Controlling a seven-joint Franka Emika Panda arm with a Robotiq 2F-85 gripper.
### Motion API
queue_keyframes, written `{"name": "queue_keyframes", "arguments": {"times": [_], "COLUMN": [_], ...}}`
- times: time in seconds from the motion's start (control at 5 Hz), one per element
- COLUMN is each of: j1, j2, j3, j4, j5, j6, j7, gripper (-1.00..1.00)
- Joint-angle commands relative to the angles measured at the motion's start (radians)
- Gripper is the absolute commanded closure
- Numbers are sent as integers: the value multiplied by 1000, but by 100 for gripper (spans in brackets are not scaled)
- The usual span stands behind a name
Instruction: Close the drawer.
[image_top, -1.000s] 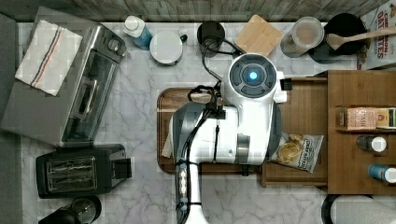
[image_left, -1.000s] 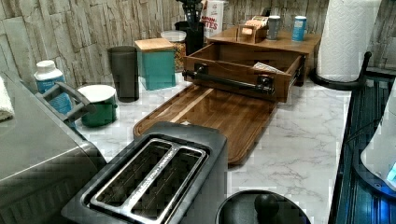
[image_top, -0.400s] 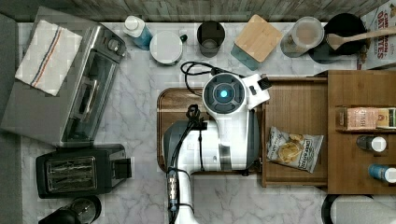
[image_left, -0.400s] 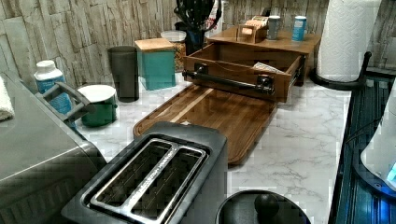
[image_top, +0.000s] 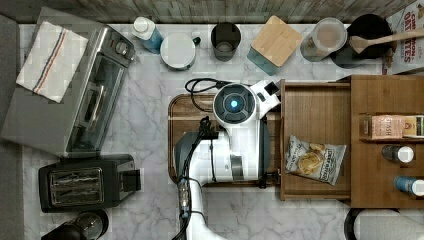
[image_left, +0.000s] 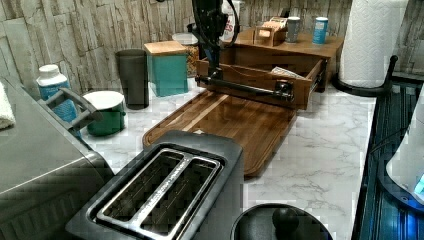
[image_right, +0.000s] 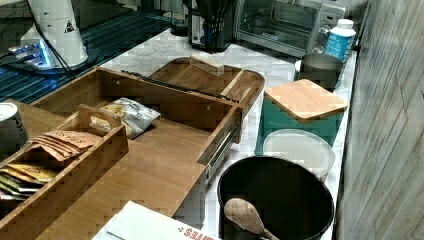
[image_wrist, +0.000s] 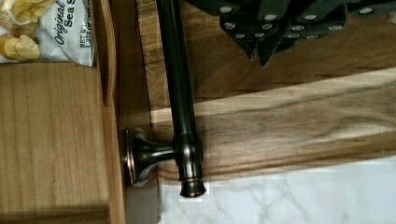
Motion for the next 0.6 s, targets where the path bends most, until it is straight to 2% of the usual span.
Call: {"name": "queue_keyframes", "arguments": {"times": [0.2, 0.4, 0.6], "j1": [-38, -33, -52], "j2": [54, 56, 82], "j3": [-19, -27, -40], "j4": [-88, -111, -127], "j5": [32, 21, 6], "j6": [109, 141, 207], "j7": [-154, -143, -197], "gripper": [100, 100, 100]}}
